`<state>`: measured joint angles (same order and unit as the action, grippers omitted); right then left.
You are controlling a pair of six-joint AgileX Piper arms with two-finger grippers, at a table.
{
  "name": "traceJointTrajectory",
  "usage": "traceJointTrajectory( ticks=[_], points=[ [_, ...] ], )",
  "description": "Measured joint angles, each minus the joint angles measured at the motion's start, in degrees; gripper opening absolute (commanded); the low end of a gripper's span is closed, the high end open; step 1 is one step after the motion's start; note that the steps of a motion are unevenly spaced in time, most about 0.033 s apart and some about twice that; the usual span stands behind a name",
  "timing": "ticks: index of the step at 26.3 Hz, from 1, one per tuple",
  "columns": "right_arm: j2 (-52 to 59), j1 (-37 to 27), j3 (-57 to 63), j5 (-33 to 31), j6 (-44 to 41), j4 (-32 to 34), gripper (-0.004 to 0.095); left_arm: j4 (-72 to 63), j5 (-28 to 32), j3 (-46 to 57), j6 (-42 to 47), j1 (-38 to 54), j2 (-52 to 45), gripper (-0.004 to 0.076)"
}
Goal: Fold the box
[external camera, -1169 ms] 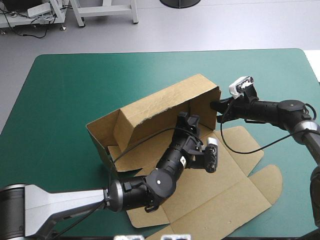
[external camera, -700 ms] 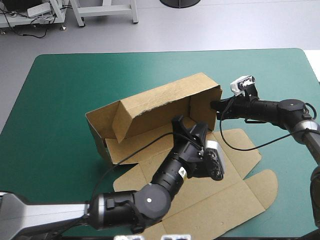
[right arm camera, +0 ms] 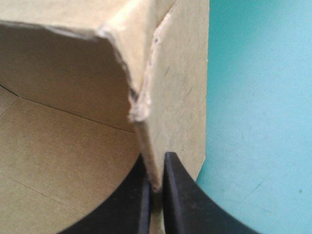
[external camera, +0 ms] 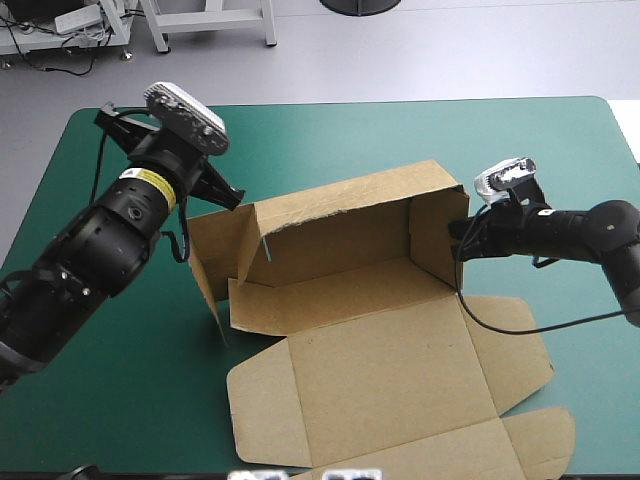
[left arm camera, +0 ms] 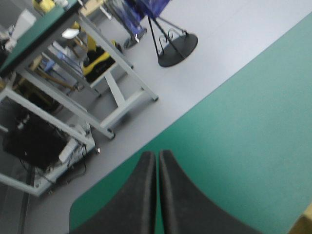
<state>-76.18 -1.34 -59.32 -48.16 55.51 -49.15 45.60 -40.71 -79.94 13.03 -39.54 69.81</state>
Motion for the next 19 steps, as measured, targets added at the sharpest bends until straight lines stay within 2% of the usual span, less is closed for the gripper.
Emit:
traceJointTrajectory(
  ticks=[4, 12, 19],
  points=[
    [4.7, 0.0, -0.8, -3.1, -8.0, 7.7, -0.0004, -16.8, 1.0, 0.1, -13.0, 15.3, 0.5, 0.0008],
    [5.1, 0.0, -6.3, -8.8, -16.7, 17.6, -0.0004, -40.9, -1.8, 0.7, -31.7, 31.3, 3.9, 0.0008],
    [-0.8, 0.0, -9.6, -9.6, -18.6, 19.7, -0.0005, -44.3, -4.8, 1.3, -35.1, 32.4, 5.9, 0.0008]
  ],
)
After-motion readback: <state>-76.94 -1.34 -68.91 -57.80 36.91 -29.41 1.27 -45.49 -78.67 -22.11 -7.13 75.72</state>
